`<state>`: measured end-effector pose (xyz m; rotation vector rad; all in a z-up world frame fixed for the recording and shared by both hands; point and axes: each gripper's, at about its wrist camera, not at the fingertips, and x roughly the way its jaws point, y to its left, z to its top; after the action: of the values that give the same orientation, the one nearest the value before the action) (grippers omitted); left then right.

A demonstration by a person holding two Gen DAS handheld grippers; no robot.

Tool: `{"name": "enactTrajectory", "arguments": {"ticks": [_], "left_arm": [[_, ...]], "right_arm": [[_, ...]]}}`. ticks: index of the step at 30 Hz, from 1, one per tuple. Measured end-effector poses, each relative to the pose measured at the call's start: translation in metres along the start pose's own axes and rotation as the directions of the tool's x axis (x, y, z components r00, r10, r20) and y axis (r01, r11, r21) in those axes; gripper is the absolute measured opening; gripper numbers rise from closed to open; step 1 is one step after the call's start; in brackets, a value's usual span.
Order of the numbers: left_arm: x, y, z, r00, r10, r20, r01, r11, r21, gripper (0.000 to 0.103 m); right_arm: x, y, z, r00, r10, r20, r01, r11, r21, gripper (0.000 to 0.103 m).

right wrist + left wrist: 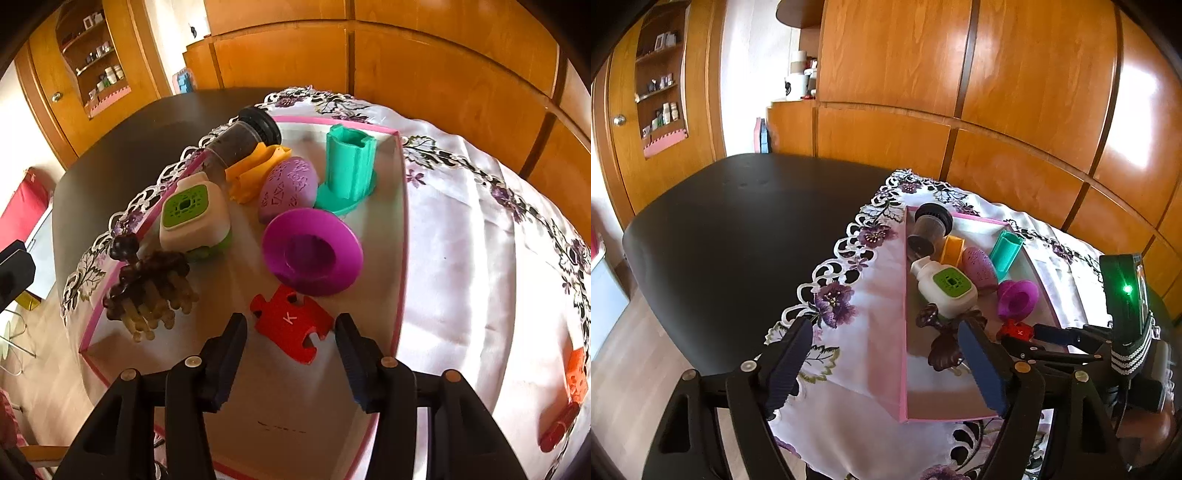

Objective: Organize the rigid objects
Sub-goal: 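Move both tools back toward the red cylinder and orange cube stack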

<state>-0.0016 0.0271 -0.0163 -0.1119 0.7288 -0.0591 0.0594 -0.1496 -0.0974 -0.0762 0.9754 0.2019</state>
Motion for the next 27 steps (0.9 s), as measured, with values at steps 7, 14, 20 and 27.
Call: {"name": "enactTrajectory", "arguments": {"ticks": [7, 14, 20, 27], "left_arm": [[-0.004, -0.007, 0.000, 1.000, -0.010, -0.001, 0.010, 1.000, 0.017, 0.082], [-0.006, -0.015, 0.000, 1.000, -0.012, 0.001, 0.012, 0.999, 0.037, 0.082], [-0.009, -0.023, 0.000, 1.000, -0.022, 0.007, 0.021, 0.998, 0.066, 0.082], [-0.010, -0.042, 0.000, 0.999, -0.045, 0.001, 0.045, 0.992, 0.117, 0.082]], "right_arm": [[-0.015, 0.000, -0.004, 0.999, 0.003, 0.037, -0.003, 1.000, 0.003, 0.051], [-0.027, -0.001, -0.003, 0.998, -0.002, 0.065, 0.002, 1.000, 0.003, 0.051], [-0.048, -0.016, 0.001, 0.992, -0.029, 0.119, 0.024, 0.999, 0.039, 0.051], [-0.079, -0.057, 0.004, 0.978, -0.108, 0.179, 0.092, 0.991, 0.099, 0.051]]}}
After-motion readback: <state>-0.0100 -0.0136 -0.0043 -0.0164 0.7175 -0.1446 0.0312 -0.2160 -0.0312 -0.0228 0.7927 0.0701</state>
